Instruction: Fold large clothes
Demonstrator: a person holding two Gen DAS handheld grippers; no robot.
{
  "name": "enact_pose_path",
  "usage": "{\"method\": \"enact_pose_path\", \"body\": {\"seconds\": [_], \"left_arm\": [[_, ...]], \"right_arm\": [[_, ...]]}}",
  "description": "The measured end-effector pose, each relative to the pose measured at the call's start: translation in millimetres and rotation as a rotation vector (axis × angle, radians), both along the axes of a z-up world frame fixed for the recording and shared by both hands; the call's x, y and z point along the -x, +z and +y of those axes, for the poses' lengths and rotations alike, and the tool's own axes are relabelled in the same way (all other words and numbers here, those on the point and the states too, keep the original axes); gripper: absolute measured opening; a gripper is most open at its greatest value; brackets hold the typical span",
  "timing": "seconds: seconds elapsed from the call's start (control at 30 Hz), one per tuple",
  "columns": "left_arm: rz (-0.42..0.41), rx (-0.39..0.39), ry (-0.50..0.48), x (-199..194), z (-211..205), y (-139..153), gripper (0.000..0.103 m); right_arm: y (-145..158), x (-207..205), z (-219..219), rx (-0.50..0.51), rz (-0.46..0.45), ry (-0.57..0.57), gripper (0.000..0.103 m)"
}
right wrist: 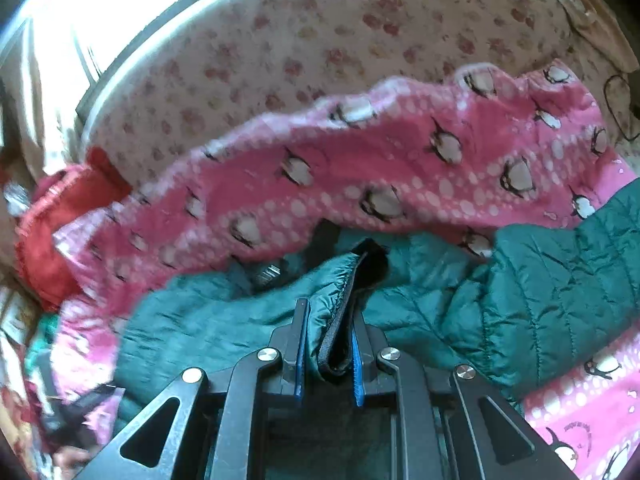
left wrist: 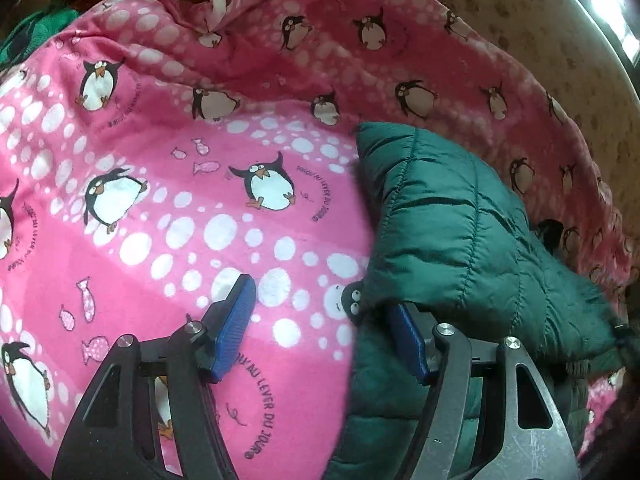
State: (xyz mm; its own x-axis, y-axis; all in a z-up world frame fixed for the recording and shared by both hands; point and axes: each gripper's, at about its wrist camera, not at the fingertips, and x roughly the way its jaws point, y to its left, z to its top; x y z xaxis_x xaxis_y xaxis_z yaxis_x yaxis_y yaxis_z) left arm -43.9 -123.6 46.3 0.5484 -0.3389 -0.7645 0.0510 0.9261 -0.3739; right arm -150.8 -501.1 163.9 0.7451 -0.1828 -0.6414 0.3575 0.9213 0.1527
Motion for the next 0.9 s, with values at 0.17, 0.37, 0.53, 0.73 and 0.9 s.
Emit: {"method": "enact_pose_path", "body": {"seconds": [0.17,0.37,0.53,0.73,0.9], "left_arm": [[0.0,-0.07,-0.044,6.6,-3.6,12.3,0.066],[-0.109,-0.157,-0.037,30.1,6.8,48.6,0.067],[-0.176,-0.163,-0.043,23.5,-10.4,75.0,0.067],[-0.14,-0.193,-0.067,-14.4,-65.0,71.6,0.067],[-0.071,-0.253,-0.081,-39.5,-91.9,47.2,0.067]], "right_arm": [[-60.8,-7.4,-21.7,-0.089,0.151,-0.05,0.016],[-29.5,20.0,-43.4,-0.122,0.083,-0.112,0.05],[0.3,21.6,-23.2,-0.128,0.005,-0.022,0.05],[-13.6,-21.8,32.4,-0.07,0.072,0.157,0.05],[-46.2,-55.1,39.9,0.025,0.161,0.148,0.05]]}}
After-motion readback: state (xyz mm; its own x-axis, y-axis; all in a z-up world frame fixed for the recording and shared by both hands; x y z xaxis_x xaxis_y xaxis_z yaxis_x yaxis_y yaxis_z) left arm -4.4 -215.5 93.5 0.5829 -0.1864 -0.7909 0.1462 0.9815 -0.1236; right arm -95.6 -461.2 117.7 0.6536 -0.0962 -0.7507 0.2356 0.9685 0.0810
